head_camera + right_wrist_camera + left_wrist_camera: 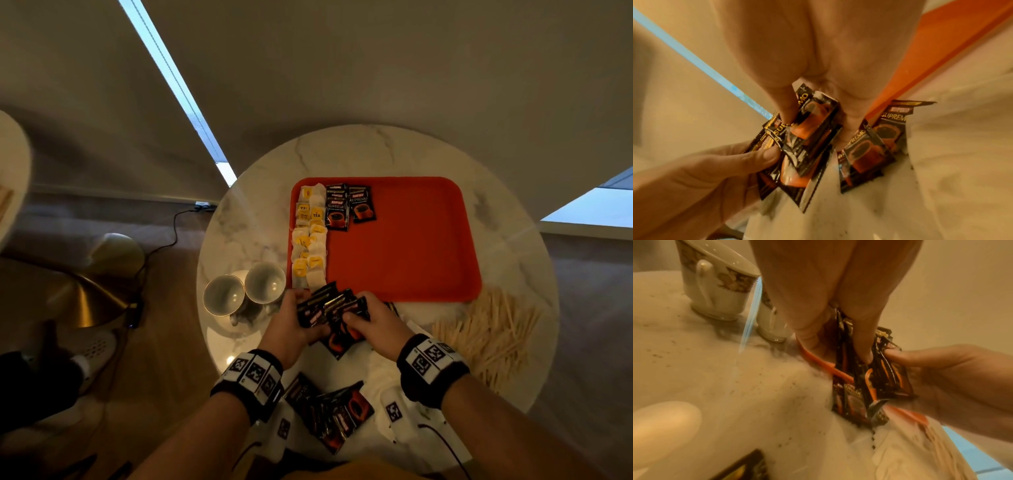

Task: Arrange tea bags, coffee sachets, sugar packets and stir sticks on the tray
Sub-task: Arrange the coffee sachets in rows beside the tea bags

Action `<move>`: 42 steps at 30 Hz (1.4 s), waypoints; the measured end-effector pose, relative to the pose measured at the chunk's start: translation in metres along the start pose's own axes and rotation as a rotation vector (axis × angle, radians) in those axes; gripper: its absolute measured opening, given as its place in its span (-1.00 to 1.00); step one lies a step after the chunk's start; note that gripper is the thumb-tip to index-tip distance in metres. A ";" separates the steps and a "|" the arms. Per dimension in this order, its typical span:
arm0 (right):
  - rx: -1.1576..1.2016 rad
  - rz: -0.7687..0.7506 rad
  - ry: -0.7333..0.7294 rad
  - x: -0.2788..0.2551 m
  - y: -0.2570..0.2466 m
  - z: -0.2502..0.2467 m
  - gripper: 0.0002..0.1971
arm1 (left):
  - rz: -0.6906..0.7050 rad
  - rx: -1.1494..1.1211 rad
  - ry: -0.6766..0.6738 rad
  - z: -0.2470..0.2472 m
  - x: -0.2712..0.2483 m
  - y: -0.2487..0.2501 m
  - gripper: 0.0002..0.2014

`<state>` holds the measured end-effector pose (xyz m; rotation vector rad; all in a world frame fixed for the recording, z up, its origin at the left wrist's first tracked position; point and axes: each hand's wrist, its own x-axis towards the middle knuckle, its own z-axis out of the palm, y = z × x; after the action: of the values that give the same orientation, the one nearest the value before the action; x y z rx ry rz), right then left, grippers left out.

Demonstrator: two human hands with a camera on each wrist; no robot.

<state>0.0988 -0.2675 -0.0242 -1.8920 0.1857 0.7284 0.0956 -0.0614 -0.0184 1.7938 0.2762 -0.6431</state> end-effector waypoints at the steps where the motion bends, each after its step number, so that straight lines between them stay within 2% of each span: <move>1: 0.040 -0.005 0.027 0.003 -0.001 -0.001 -0.84 | 0.009 -0.083 0.017 0.000 0.001 0.005 -0.36; 3: 0.140 -0.002 0.079 0.005 -0.004 -0.005 -0.83 | 0.011 -0.225 0.021 0.002 0.003 0.015 -0.39; 7: 0.262 -0.008 0.120 0.007 -0.014 -0.014 -0.82 | -0.019 -0.357 -0.036 0.014 0.009 0.036 -0.71; 9: 0.259 -0.042 0.126 0.007 -0.019 -0.017 -0.79 | -0.095 -0.474 -0.063 0.023 0.011 0.047 -0.73; 11: 0.272 -0.075 0.135 0.007 -0.026 -0.021 -0.77 | -0.108 -0.536 -0.084 0.029 0.015 0.054 -0.75; 13: 0.269 -0.099 0.152 0.006 -0.031 -0.025 -0.76 | -0.088 -0.563 -0.097 0.033 0.017 0.060 -0.74; 16: 0.138 -0.110 0.180 0.010 -0.034 -0.029 -0.59 | -0.047 -0.600 -0.093 0.035 0.018 0.062 -0.72; 20: 0.036 -0.086 0.202 0.011 -0.043 -0.036 -0.71 | -0.020 -0.642 -0.090 0.036 0.021 0.065 -0.67; 23: 0.141 -0.123 0.282 0.011 -0.047 -0.040 -0.68 | -0.021 -0.663 -0.085 0.036 0.024 0.066 -0.66; 25: 0.187 -0.102 0.349 0.012 -0.048 -0.043 -0.73 | -0.023 -0.680 -0.090 0.035 0.026 0.066 -0.64; 30: 0.250 -0.105 0.298 0.014 -0.055 -0.049 -0.91 | -0.028 -0.667 -0.089 0.031 0.031 0.067 -0.63; 36: 0.194 -0.063 0.263 0.021 -0.058 -0.054 -0.88 | -0.042 -0.660 0.022 0.027 0.041 0.063 -0.64; 39: 0.169 -0.092 0.343 0.027 -0.059 -0.063 -0.90 | -0.033 -0.662 0.097 0.023 0.046 0.061 -0.65; 42: 0.174 -0.039 0.432 0.043 -0.065 -0.078 -0.87 | -0.025 -0.677 0.147 0.016 0.050 0.061 -0.68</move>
<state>0.1934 -0.2991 0.0225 -1.8573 0.4671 0.2589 0.1621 -0.1030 0.0001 1.1847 0.5448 -0.3687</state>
